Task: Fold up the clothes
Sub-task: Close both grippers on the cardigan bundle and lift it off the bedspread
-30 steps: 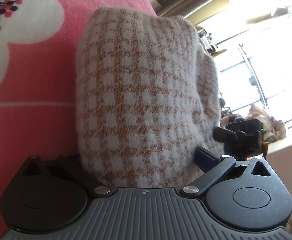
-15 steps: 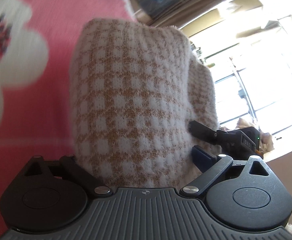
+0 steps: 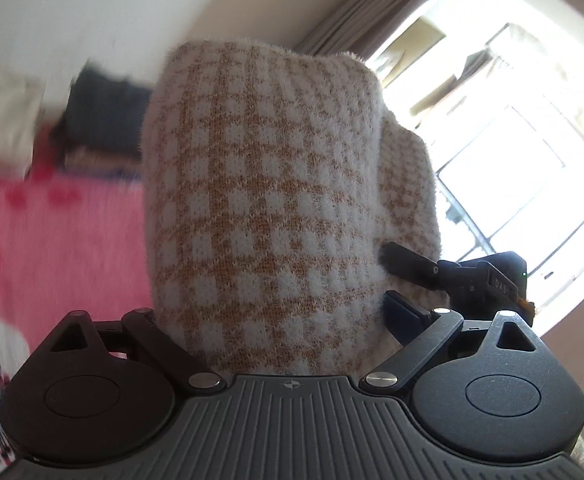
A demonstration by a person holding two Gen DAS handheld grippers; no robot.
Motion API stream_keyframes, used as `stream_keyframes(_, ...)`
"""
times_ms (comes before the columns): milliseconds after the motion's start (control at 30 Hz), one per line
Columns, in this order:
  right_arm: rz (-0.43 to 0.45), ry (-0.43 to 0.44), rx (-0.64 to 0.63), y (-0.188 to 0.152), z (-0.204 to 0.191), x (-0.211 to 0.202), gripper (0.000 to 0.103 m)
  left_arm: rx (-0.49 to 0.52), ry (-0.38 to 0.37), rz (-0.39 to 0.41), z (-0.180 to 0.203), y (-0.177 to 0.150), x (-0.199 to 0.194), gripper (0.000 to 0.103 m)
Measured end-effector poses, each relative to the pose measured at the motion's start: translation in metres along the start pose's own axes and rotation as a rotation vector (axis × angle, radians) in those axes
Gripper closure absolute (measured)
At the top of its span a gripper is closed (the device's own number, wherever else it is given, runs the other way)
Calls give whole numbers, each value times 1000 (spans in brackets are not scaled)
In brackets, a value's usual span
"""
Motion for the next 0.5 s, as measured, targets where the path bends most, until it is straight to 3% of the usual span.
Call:
stream_keyframes(200,-90,6,-58,35,-75,33,37,-95,26,19,10,44,-34,8)
stream_keyframes(500,-313,-182,-51,35,-110,148,37,-306,55,17,-63,92,-64,8)
Point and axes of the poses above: each gripper's, at about its wrist camera, not at the fingertips, and x roughly the way its jaws point, z to its right, y to its top, the point moved 9 cm from there along x, roughly the way its jaws point, and after that the axes turned 15 degrees about z, right-handed, at the moved point
